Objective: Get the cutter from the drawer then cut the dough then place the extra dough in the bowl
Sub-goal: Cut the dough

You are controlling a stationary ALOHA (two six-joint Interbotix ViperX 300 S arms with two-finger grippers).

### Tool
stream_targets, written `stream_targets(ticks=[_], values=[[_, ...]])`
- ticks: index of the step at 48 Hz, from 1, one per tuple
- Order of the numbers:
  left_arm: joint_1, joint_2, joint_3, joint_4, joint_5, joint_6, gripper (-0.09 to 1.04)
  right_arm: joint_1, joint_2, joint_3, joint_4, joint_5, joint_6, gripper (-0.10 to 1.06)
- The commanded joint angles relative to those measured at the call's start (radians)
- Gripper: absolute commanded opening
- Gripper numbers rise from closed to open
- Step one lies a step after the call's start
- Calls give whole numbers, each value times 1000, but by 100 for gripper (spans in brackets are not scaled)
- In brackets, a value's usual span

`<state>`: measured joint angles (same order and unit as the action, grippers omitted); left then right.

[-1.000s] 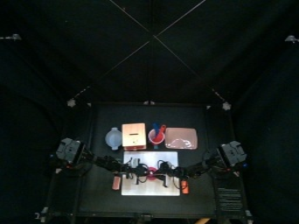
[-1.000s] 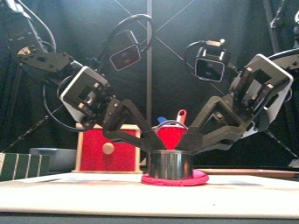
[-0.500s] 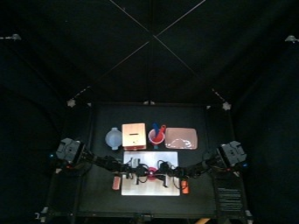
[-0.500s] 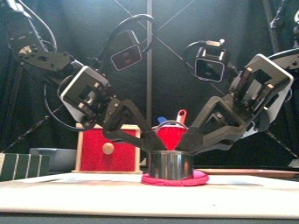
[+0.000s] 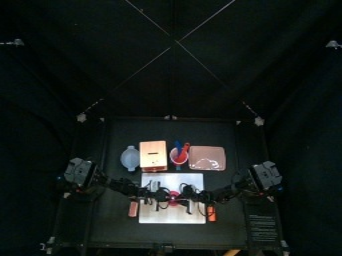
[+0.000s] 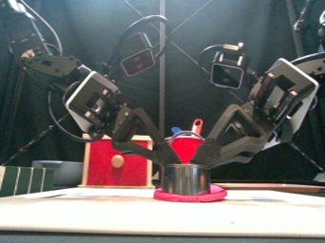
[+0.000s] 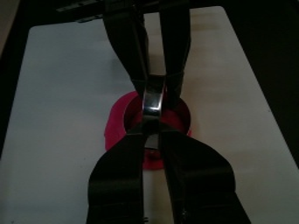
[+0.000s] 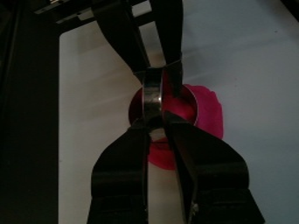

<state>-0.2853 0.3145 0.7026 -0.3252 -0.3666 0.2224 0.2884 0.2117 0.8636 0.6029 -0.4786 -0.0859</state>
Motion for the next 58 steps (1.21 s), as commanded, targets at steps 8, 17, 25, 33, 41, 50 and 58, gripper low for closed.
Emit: stream_targets(ticks=[8,17,25,33,41,50,58], values=[[-35,57,0,0,46,-5,43,-57,48,-2,20,58,20,47],[-35,57,0,2,46,-5,43,-57,48,-2,20,61,18,47],[-35,57,-2,2,63,-3,43,-58,49,-2,21,61,18,47],[-35,55,-3,2,67,-3,43,-60,49,-3,20,61,18,47],[-35,57,-3,2,67,-3,43,-60,49,-2,20,61,18,47],[-35,55,-8,2,58,-3,43,-60,51,-5,12,64,11,47],[-35,44,-17,3,41,-2,45,-61,51,-20,12,100,17,47]])
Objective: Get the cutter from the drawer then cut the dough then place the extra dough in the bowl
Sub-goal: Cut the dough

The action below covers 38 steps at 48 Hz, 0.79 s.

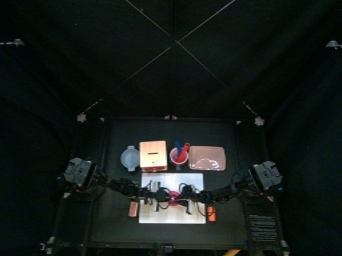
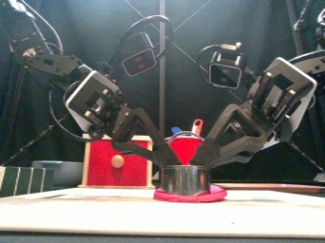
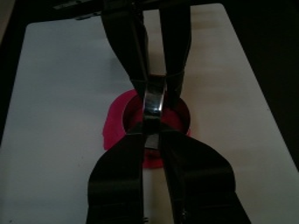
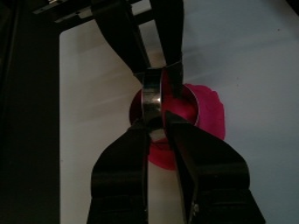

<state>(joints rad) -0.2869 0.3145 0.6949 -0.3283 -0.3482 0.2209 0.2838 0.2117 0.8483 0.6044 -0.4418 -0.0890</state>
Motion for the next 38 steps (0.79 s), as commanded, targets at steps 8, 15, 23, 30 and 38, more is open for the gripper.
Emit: stream_targets(ticks=[8,15,23,30,38], values=[[-34,41,-9,6,18,0,46,-64,41,-18,8,104,20,48],[-34,37,-12,6,18,0,48,-66,23,-21,-14,103,21,50],[-34,25,-18,6,18,0,59,-64,12,-23,-35,101,15,56],[-34,20,-17,5,18,0,67,-64,12,-29,-46,87,23,71],[-34,20,-15,5,18,0,67,-64,11,-32,-49,81,21,81]])
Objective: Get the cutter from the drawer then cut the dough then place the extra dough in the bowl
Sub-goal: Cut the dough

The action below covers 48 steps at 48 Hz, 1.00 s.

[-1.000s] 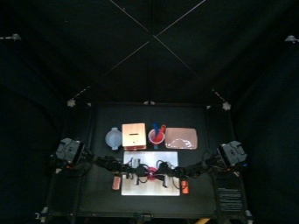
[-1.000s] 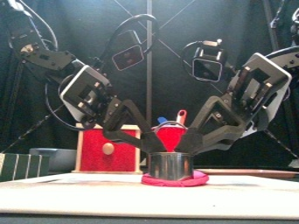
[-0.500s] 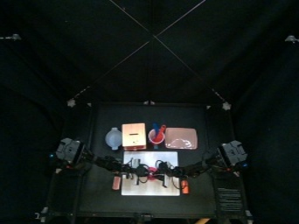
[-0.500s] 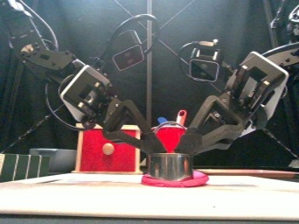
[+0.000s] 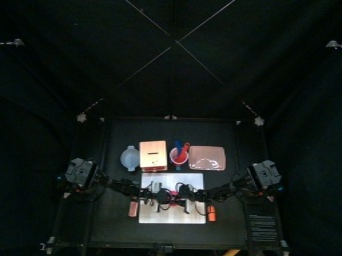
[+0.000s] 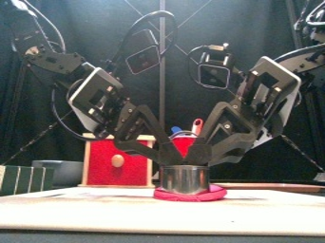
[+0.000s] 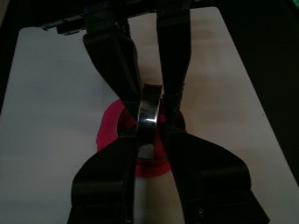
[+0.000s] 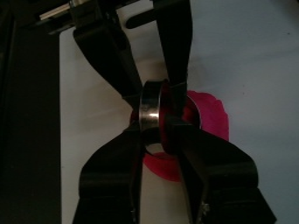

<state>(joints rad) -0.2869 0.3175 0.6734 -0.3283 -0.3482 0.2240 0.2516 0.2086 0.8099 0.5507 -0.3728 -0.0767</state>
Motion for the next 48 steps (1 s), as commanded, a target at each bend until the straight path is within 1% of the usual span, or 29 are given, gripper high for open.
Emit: stream_targets(ticks=[1,16,29,48], values=[[-34,15,8,5,18,-5,67,-32,12,6,5,12,9,82],[-32,-34,9,12,14,-2,67,-25,-40,5,5,12,2,82],[-31,-87,8,41,14,-2,67,-25,-100,5,-23,12,2,82],[-8,-129,6,61,-9,-2,67,-25,-141,5,-48,14,2,82]])
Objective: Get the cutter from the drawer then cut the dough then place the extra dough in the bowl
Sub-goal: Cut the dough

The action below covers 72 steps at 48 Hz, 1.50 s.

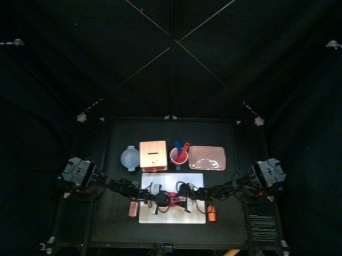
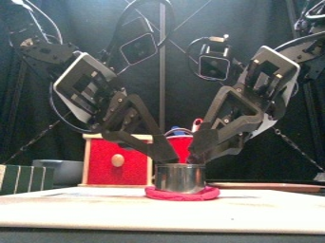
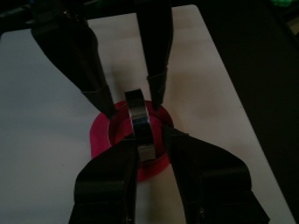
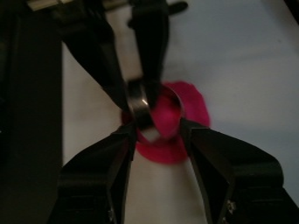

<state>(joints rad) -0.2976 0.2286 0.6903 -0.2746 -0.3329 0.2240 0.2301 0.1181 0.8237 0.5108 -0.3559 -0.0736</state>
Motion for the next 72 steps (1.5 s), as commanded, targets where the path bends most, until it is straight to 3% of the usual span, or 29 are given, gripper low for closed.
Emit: stream_targets(ticks=[1,14,57,72], values=[[3,-43,-9,11,-31,0,67,-3,-55,-9,-9,-3,-2,82],[23,-77,-2,40,-95,0,67,-3,-86,-9,-29,-2,0,82],[25,-95,34,58,-101,-2,70,-2,-86,-23,-32,5,3,82],[28,-91,38,46,-103,-3,92,-2,-77,-26,-32,5,3,82]])
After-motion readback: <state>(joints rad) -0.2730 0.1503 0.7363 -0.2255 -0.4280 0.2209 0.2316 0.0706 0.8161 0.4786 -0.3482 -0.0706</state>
